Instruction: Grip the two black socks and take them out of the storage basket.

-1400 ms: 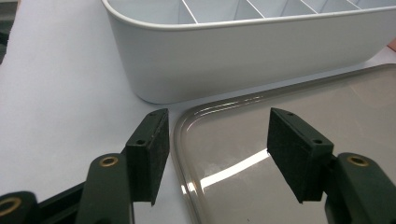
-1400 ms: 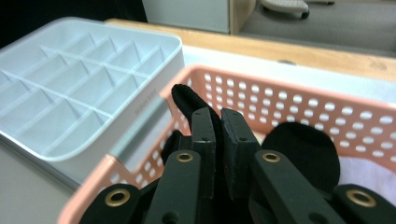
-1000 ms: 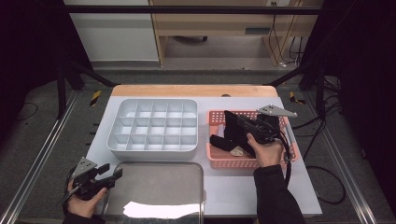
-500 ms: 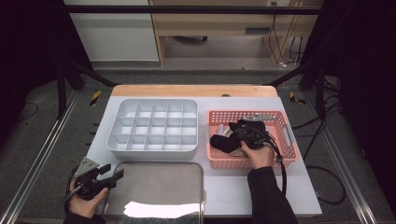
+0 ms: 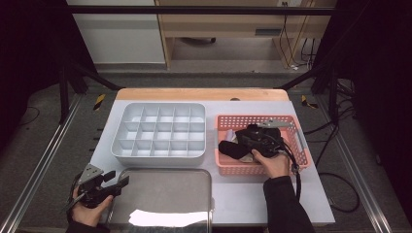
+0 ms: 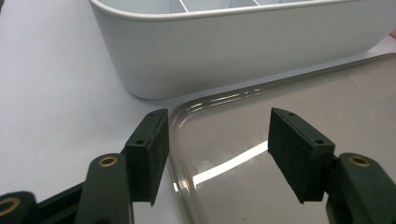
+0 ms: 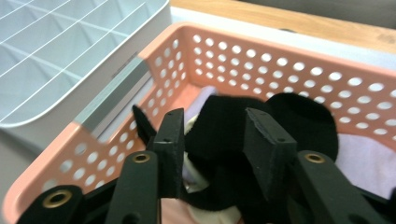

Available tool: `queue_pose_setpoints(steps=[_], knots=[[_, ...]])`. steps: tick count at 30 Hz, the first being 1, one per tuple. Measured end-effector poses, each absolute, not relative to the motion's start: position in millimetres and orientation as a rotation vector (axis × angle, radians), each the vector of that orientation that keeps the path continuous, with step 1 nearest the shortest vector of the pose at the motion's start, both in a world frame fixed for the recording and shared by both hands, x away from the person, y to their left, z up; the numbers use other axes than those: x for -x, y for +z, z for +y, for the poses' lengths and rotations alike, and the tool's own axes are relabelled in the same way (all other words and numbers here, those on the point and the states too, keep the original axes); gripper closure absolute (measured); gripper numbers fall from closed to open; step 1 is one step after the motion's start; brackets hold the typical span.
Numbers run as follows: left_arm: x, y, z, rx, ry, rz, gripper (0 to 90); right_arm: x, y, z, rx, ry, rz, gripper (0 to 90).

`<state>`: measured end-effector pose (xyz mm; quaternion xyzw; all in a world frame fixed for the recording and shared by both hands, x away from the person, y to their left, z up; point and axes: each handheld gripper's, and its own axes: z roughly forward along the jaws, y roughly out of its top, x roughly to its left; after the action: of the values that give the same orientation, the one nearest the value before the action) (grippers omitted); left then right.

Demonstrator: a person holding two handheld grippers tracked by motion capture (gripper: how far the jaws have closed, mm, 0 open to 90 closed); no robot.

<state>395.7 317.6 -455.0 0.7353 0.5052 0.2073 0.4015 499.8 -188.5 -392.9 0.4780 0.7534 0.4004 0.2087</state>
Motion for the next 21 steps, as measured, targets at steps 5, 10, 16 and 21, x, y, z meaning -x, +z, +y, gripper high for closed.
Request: queue_pose_setpoints(steps=[5, 10, 16, 21], knots=[[-396, -455, 318, -1.858, 0.524, 1.278, 37.9, -492, -397, -186, -1.307, 1.157, 2.119, 46.8], [-396, -455, 318, -1.86, 0.526, 1.279, 37.9, -492, -408, -179, -1.27, 1.048, 2.165, 46.7], [-396, -455, 318, -1.859, 0.524, 1.282, 37.9, -499, -416, -170, -1.252, 0.949, 2.202, 69.1], [-396, -456, 318, -1.861, 0.523, 1.282, 37.9, -500, -416, -174, -1.297, 0.963, 2.224, 88.3]])
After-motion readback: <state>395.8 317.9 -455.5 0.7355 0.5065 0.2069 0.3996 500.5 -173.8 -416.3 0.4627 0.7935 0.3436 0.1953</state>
